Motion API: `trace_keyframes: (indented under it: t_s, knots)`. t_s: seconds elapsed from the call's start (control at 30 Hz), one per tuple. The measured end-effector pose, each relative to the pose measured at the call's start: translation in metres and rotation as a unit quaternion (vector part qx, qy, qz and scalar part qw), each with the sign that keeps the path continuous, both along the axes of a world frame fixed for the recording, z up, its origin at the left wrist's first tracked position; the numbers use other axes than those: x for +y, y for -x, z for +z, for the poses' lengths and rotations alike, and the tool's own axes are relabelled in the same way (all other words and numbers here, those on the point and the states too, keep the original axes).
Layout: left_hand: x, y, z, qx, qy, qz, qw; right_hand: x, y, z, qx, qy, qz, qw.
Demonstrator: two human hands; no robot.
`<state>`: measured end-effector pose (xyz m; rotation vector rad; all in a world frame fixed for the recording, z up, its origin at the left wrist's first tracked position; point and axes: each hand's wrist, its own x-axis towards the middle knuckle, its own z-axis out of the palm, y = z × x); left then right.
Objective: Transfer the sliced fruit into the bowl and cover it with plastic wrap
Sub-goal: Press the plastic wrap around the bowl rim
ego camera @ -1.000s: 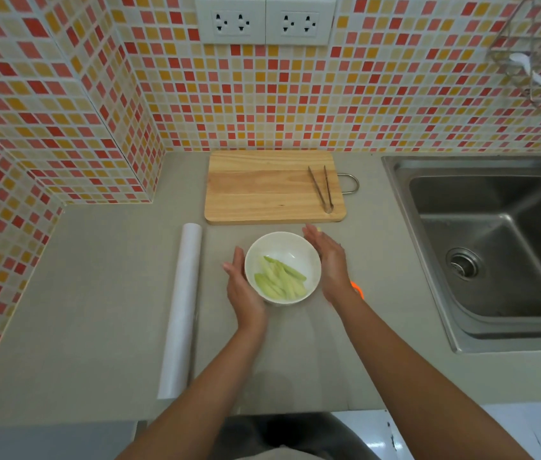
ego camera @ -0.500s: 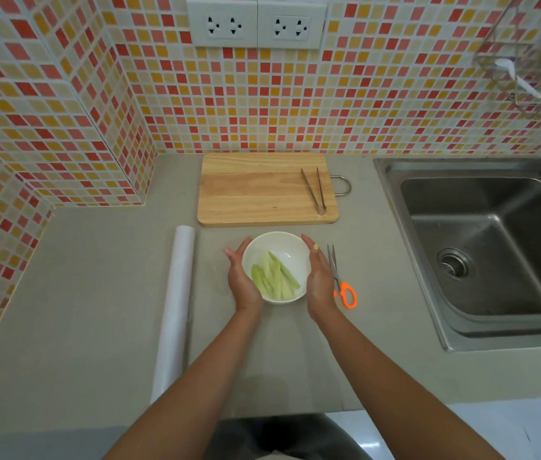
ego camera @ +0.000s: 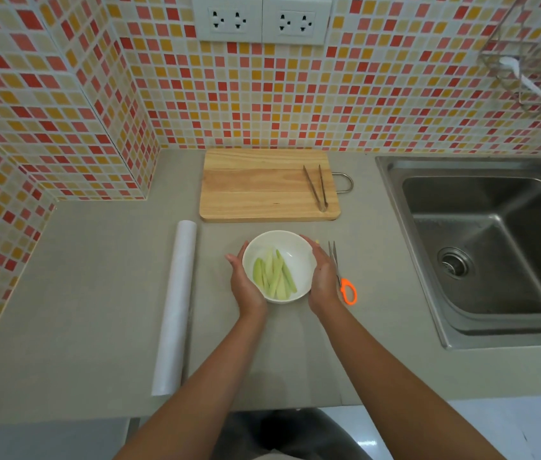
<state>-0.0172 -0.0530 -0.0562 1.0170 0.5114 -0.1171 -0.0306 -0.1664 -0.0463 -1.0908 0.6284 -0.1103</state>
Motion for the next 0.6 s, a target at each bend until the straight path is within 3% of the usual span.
trace_keyframes:
  t_s: [0.3, 0.6]
  knots:
    - [0.005, -0.006, -0.004, 0.001, -0.074, -0.064, 0.995, 0.006, 0.007, -0.012, 0.037, -0.019, -0.071, 0.997]
    - [0.022, -0.008, -0.008, -0.006, -0.110, -0.106, 0.988, 0.013, 0.015, -0.013, -0.024, -0.035, -0.072, 0.997]
